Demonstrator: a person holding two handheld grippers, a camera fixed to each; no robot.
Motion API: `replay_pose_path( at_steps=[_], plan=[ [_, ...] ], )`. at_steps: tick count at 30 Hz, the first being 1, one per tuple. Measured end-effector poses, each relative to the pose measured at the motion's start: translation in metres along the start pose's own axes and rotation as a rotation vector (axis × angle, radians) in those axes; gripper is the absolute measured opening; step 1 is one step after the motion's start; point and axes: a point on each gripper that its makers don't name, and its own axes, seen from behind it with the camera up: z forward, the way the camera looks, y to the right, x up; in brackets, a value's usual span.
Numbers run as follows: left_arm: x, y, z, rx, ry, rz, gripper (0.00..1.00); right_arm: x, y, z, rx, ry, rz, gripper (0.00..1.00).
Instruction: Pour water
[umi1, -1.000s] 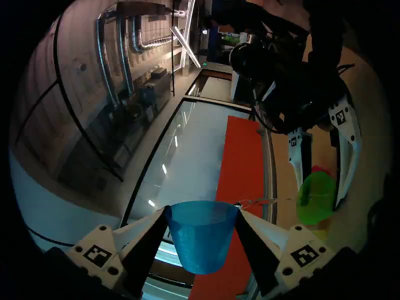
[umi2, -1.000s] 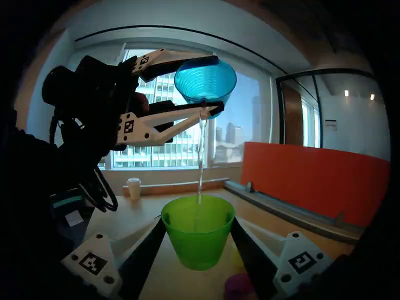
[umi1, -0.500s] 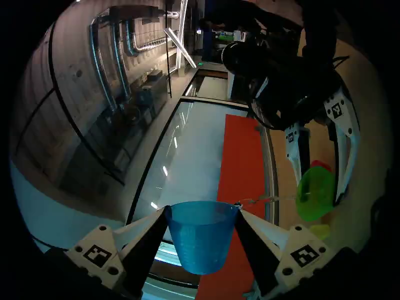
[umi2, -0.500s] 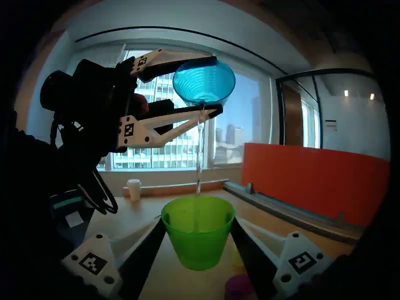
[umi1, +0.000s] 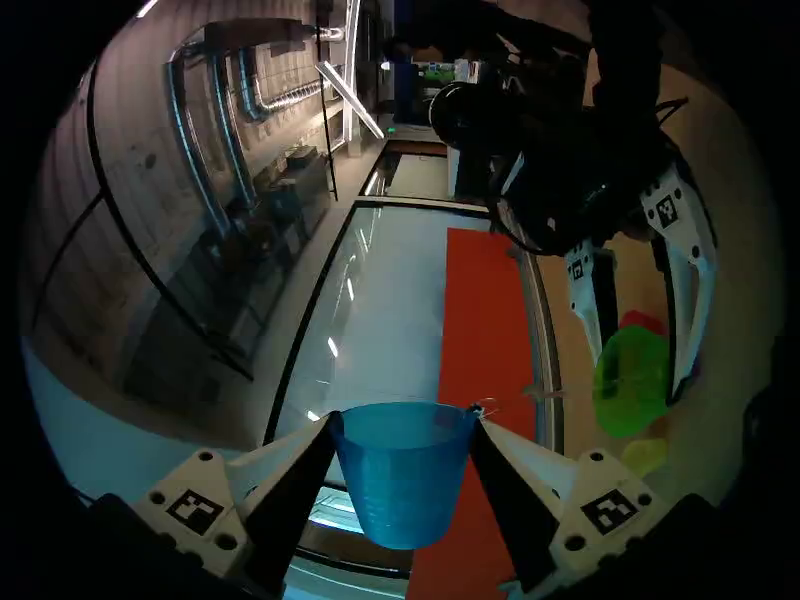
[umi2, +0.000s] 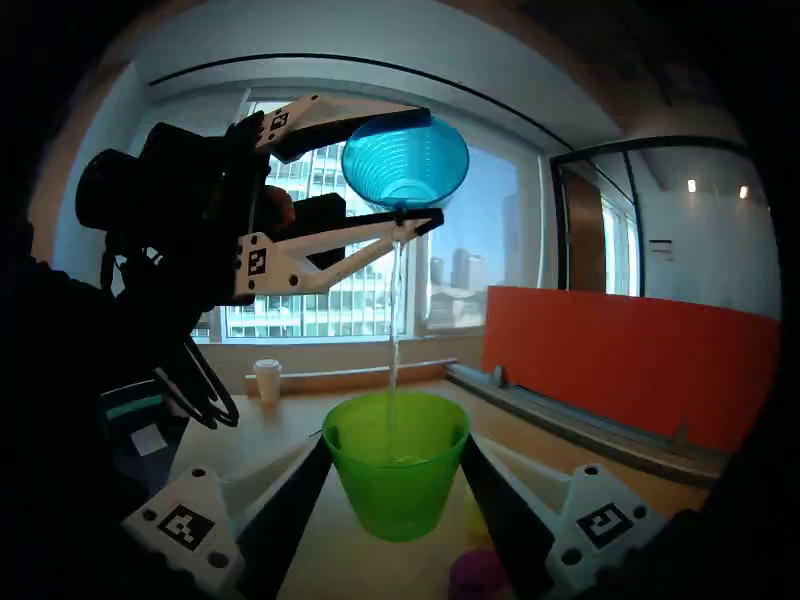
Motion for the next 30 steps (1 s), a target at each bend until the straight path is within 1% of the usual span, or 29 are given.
replay_pose_path(
  at_steps=[8, 14, 19, 20, 23, 24, 30],
  plan=[
    [0.0032, 0.0051, 0.0010, -0.007, 0.008, 0.027, 0.89, -0.0010, 0.0004, 0.0005, 0.000, 0.000, 0.001, 0.90],
    [0.0052, 0.0033, 0.0023, -0.006, 0.010, 0.069, 0.89, -0.0003, 0.0021, -0.0005, -0.001, 0.001, 0.004, 0.90],
    [0.0070, 0.0035, 0.0017, -0.004, 0.009, 0.091, 0.89, 0.0003, 0.0024, -0.0007, 0.000, 0.002, 0.003, 0.90],
    [0.0073, 0.0035, 0.0013, -0.003, 0.009, 0.096, 0.89, 0.0003, 0.0022, -0.0008, 0.000, 0.002, 0.002, 1.00],
    [0.0083, 0.0038, -0.0003, -0.002, 0.009, 0.111, 0.89, -0.0002, 0.0022, -0.0011, -0.001, 0.001, 0.001, 1.00],
    [0.0086, 0.0037, -0.0009, -0.001, 0.009, 0.117, 0.89, -0.0003, 0.0024, -0.0011, -0.001, 0.001, 0.001, 0.90],
    [0.0098, 0.0033, -0.0034, 0.005, 0.009, 0.168, 0.89, -0.0005, 0.0040, -0.0014, -0.005, 0.003, 0.003, 0.90]
  ],
)
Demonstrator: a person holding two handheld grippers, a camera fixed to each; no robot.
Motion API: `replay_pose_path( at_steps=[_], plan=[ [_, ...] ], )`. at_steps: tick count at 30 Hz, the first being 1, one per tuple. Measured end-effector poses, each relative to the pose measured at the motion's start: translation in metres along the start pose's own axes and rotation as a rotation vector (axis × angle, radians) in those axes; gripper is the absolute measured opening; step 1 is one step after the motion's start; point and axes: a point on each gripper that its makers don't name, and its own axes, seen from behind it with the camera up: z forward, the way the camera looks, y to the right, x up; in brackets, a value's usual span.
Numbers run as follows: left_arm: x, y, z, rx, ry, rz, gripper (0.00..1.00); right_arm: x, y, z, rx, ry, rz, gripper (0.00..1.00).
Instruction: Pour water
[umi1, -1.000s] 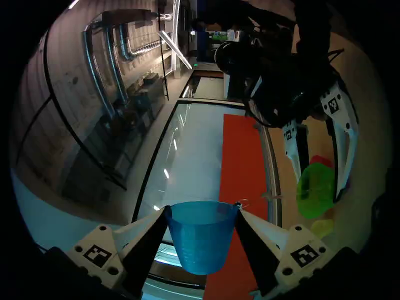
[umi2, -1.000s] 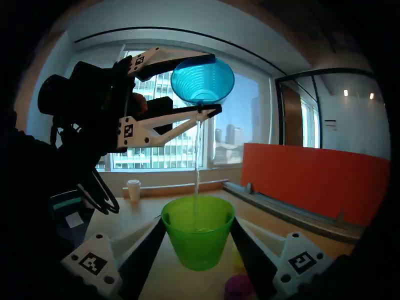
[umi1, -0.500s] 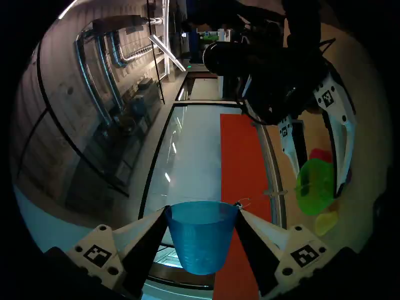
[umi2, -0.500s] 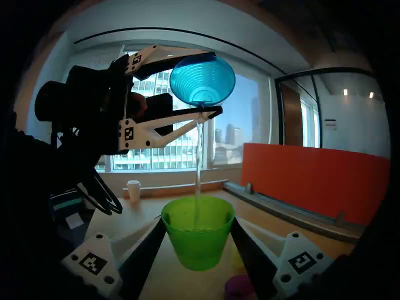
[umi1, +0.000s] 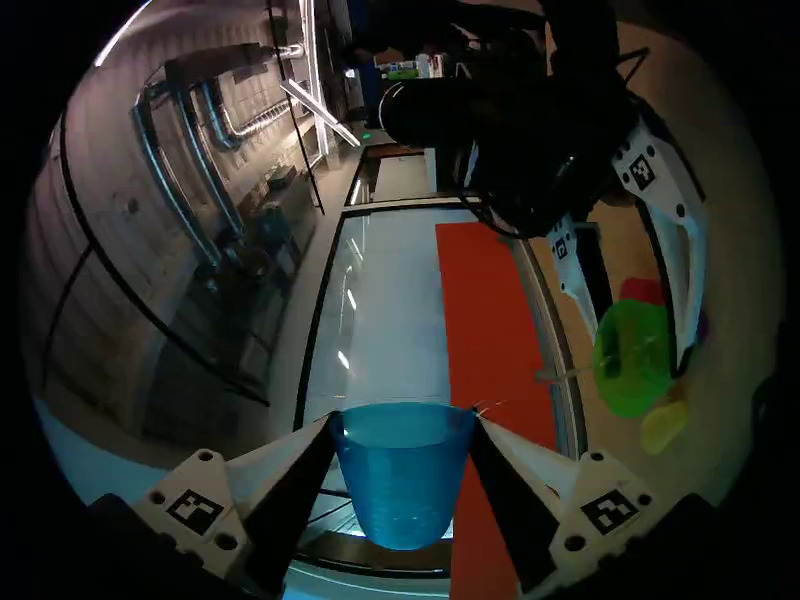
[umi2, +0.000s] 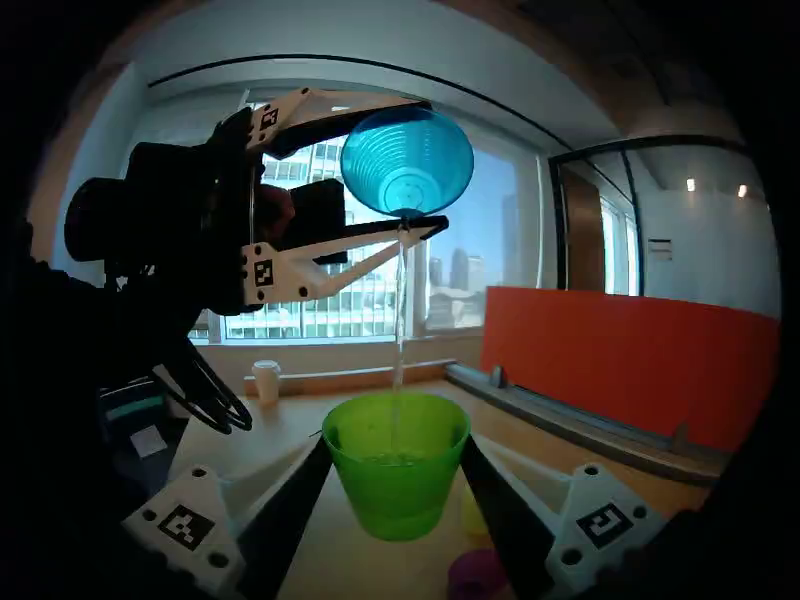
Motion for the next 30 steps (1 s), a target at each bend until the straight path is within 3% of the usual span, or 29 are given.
replay_pose_path(
  at_steps=[8, 20, 24, 30],
  plan=[
    [0.0045, 0.0046, -0.0019, 0.000, 0.004, 0.044, 0.89, 0.0008, -0.0006, 0.0000, 0.000, 0.003, 0.000, 0.90],
    [0.0066, 0.0043, -0.0017, 0.000, 0.009, 0.038, 0.89, 0.0016, 0.0006, -0.0017, -0.002, 0.005, 0.000, 0.90],
    [0.0053, 0.0042, 0.0000, -0.003, 0.010, 0.014, 0.89, 0.0025, 0.0007, -0.0019, -0.003, 0.007, -0.001, 0.90],
    [0.0026, 0.0042, 0.0030, -0.014, 0.014, -0.062, 0.89, 0.0023, 0.0018, -0.0024, -0.005, 0.009, 0.001, 0.89]
  ],
)
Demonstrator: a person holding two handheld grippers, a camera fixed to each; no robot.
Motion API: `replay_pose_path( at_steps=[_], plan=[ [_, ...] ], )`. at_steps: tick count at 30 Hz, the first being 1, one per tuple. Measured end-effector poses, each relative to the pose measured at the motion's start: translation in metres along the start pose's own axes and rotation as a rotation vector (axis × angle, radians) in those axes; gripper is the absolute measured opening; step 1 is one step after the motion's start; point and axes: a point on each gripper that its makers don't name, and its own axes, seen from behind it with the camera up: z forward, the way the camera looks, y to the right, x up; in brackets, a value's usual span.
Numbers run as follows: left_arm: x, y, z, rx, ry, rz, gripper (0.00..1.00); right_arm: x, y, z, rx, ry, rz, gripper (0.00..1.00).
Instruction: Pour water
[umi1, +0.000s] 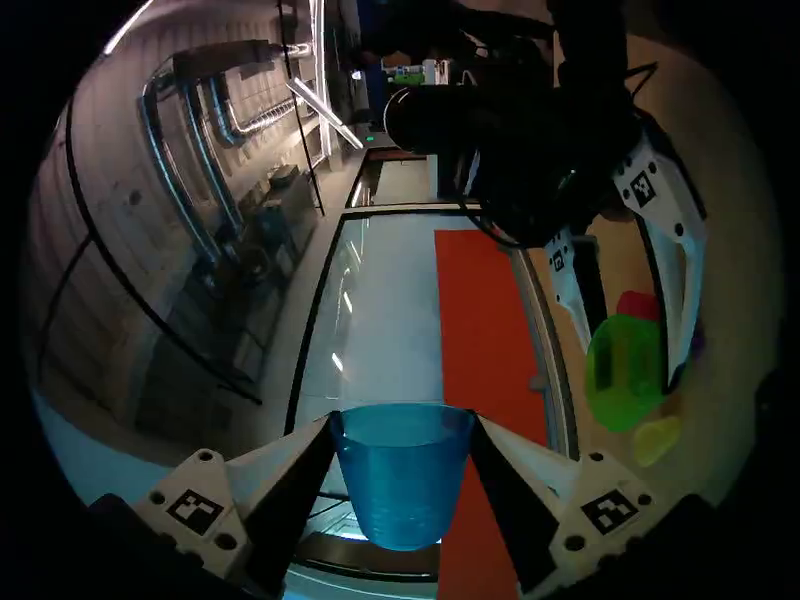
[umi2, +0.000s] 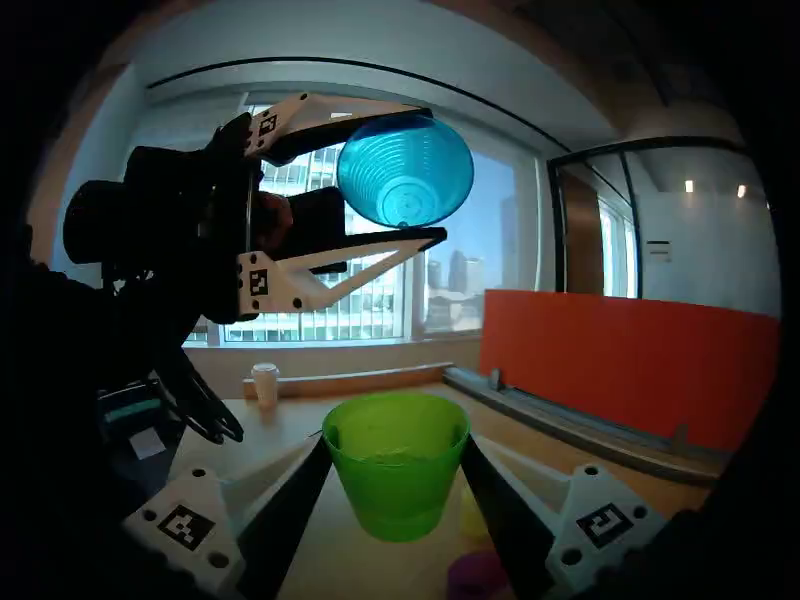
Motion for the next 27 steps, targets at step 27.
replay_pose_path(
  at_steps=[27],
  plan=[
    [-0.052, 0.007, 0.006, 0.011, -0.076, -0.732, 0.89, 0.005, 0.002, -0.008, -0.015, 0.021, -0.003, 0.90]
  ],
)
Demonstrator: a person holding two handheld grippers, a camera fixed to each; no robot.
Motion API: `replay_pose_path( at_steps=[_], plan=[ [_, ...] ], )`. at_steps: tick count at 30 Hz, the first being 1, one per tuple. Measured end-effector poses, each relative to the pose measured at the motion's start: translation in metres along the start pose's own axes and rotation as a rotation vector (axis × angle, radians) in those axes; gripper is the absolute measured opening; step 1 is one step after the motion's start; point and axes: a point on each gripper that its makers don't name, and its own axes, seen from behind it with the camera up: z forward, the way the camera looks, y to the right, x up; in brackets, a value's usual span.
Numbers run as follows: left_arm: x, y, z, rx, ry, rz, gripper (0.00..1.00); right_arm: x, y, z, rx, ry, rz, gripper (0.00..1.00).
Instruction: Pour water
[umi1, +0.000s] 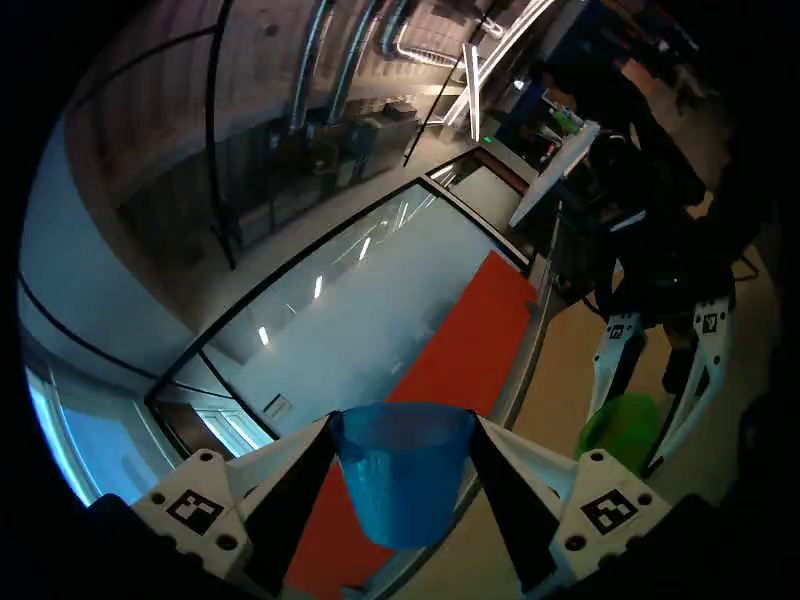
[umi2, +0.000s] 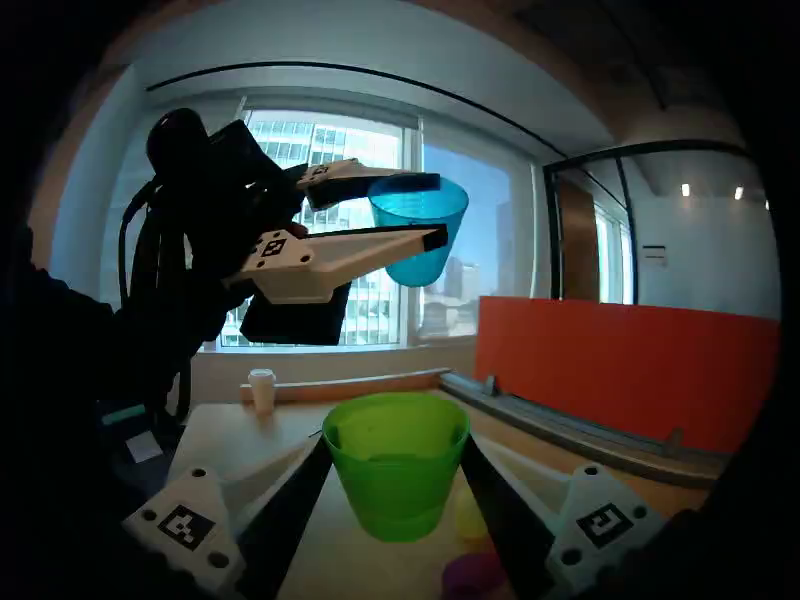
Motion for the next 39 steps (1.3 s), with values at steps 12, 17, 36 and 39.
replay_pose_path(
  at_steps=[12, 17, 36, 39],
  plan=[
    [-0.008, -0.008, 0.005, -0.024, 0.014, -0.392, 0.89, 0.005, 0.000, -0.003, -0.006, 0.011, -0.005, 0.89],
    [-0.011, -0.013, 0.008, -0.034, 0.029, -0.573, 0.89, 0.008, 0.000, -0.004, -0.010, 0.017, -0.007, 0.89],
    [-0.025, -0.011, 0.010, -0.066, 0.054, -0.871, 0.89, 0.016, -0.002, -0.004, -0.015, 0.024, -0.006, 0.89],
    [-0.027, -0.009, 0.008, -0.066, 0.049, -0.859, 0.89, 0.016, -0.002, -0.004, -0.018, 0.023, -0.006, 0.90]
  ],
)
